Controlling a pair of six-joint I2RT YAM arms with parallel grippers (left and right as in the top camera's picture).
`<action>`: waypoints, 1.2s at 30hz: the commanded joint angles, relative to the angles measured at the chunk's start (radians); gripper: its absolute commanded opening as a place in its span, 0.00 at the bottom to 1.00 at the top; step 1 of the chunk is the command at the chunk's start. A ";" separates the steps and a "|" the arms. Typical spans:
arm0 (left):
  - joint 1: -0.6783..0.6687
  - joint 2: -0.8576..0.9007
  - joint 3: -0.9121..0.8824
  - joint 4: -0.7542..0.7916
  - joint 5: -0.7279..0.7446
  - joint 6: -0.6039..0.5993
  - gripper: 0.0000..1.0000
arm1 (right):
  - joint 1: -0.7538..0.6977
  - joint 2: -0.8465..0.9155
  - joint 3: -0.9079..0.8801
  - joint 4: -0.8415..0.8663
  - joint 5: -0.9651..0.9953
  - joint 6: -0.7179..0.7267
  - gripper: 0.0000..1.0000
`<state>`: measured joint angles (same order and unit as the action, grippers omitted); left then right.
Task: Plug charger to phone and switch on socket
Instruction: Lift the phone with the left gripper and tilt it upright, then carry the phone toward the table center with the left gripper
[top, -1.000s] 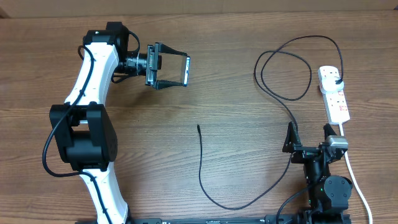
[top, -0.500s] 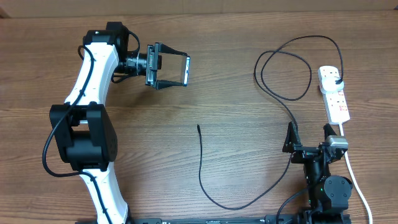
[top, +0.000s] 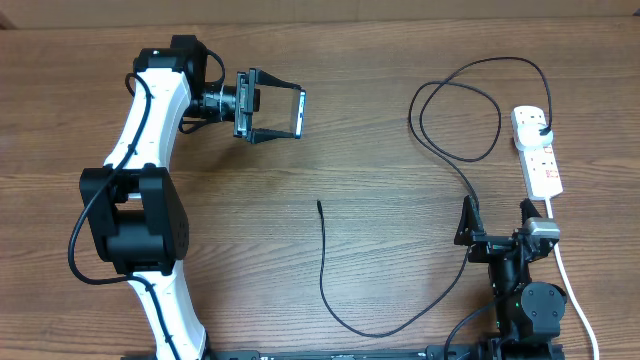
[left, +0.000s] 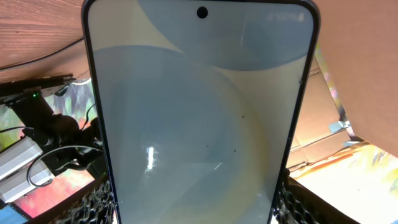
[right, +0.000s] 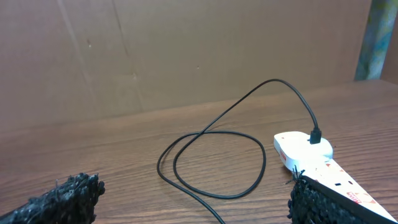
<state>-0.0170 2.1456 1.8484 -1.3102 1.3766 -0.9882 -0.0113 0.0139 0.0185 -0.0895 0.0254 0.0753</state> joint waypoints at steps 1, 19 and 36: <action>0.010 -0.003 0.032 -0.002 0.057 0.024 0.04 | 0.005 -0.011 -0.011 0.007 -0.001 0.006 1.00; 0.012 -0.003 0.032 -0.002 0.056 0.023 0.04 | 0.005 -0.011 -0.011 0.007 -0.001 0.006 1.00; 0.010 -0.003 0.032 -0.003 -0.239 0.015 0.04 | 0.005 -0.011 -0.011 0.007 -0.001 0.006 1.00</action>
<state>-0.0170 2.1456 1.8484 -1.3121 1.2507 -0.9886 -0.0113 0.0139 0.0185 -0.0895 0.0254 0.0757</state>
